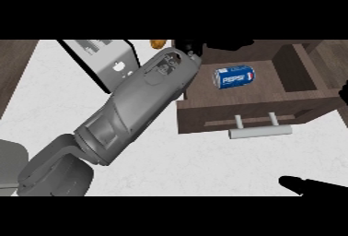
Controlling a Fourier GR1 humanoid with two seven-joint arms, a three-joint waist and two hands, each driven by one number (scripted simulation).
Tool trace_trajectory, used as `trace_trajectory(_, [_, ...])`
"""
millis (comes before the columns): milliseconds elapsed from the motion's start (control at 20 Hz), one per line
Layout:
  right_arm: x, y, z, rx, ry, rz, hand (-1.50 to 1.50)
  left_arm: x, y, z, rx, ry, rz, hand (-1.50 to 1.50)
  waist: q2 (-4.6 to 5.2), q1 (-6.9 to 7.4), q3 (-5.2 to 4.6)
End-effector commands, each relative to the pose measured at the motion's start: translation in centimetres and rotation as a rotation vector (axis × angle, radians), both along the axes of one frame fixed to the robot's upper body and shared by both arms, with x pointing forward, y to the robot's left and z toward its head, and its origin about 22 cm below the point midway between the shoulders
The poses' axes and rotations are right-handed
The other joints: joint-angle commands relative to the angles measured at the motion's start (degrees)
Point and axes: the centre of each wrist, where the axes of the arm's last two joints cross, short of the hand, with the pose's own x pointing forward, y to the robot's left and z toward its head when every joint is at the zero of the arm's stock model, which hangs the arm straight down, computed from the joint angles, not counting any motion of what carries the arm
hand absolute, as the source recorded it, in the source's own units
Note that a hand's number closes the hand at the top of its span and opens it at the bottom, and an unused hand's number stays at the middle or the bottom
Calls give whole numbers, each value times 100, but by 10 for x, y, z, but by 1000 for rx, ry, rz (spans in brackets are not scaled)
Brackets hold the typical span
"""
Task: Pick up the can, place it into the drawer and close the drawer
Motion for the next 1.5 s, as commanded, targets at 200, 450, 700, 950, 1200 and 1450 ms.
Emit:
trace_trajectory(200, [26, 16, -19, -338, 21, -96, -150, -2, -9, 18, -3, -22, 2, -150, -64, 326, -2])
trace_trajectory(450, [57, 32, -39, -476, 44, -100, -150, -2, -3, 7, -21, -12, -7, -150, -66, 440, -3])
trace_trajectory(700, [71, 54, -82, -580, 88, -161, -150, -7, -5, 10, -19, 2, -8, -150, -129, 579, -4])
trace_trajectory(950, [86, 46, -115, -499, 51, -225, -150, 0, 32, 14, -12, 17, 25, -150, -147, 607, 0])
trace_trajectory(1200, [104, 44, -134, -528, 111, -258, -150, 2, 75, 30, 16, 11, 12, -150, -171, 685, -4])
trace_trajectory(1450, [132, 31, -152, -589, 85, -277, -150, -5, 71, 44, -9, 9, 30, -150, -132, 674, 1])
